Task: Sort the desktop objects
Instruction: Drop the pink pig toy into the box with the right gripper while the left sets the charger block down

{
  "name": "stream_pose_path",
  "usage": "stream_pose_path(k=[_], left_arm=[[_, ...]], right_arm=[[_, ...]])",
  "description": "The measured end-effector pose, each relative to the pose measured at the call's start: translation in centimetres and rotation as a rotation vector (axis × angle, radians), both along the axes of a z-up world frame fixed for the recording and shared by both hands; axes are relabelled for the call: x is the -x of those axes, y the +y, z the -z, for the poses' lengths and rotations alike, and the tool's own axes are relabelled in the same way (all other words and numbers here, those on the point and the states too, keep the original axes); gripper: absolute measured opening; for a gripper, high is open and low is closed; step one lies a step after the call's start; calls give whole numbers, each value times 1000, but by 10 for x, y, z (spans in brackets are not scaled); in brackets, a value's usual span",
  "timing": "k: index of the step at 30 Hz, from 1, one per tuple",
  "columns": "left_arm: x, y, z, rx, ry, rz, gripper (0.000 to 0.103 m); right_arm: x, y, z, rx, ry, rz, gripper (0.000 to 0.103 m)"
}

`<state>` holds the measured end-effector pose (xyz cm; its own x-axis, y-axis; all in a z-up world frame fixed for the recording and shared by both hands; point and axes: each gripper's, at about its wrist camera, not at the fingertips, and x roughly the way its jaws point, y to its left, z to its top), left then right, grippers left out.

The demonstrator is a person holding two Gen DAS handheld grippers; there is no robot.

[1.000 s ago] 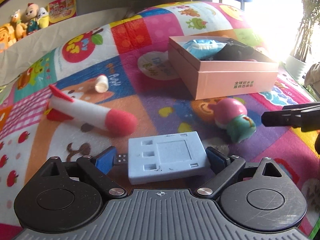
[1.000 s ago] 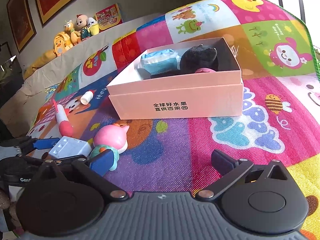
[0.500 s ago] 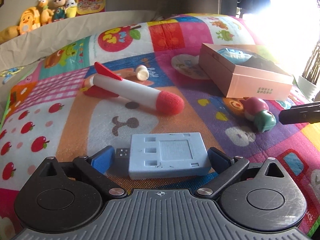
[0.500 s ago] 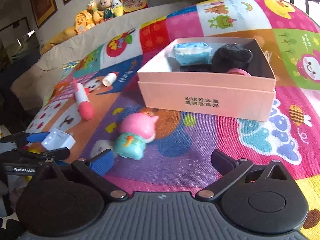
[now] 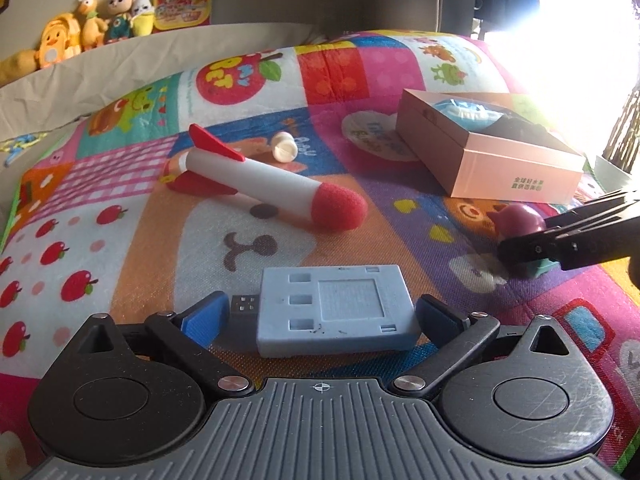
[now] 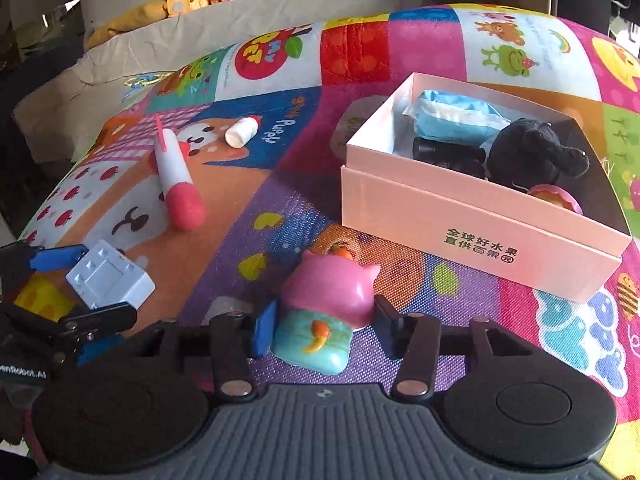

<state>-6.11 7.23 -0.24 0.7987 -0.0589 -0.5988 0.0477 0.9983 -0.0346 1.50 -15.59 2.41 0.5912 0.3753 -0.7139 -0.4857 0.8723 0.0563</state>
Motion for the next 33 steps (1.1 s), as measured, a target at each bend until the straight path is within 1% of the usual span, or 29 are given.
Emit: stream_pose_path(k=[3,9,11,12,15,20,22,24,28,31,33], left_arm=[[-2,-5,0,-43,7,-16,102],[-1,-10,-1,-90,1,-25,101],[0,-12,-2,-98,-1,-23,98],[1,-12,-2,-88,1,-22,95],[2,-15,-3,-92,1,-25,95],[9,-32,-12,-89,11,54,95],[14,-42,-20,-71,3,98,95],[18,-54,-29,-49,-11,143,95],[23,-81,-45,-65,-57,229,95],[21,-98,-46,-79,-63,275,95],[16,-106,-37,-98,-46,284,95]], right_arm=[[10,-11,-2,6,6,-4,49],[29,-39,-7,-10,16,15,49],[35,-48,-9,-14,8,19,49],[38,-53,-10,-17,4,21,49],[45,-66,-15,-26,-7,37,49],[56,-86,-25,-47,-40,55,49],[62,-93,-28,-56,-53,62,49],[67,-99,-30,-60,-64,68,49],[74,-107,-32,-35,-97,92,49],[80,-114,-33,-18,-118,100,49],[82,-117,-31,-21,-115,102,49]])
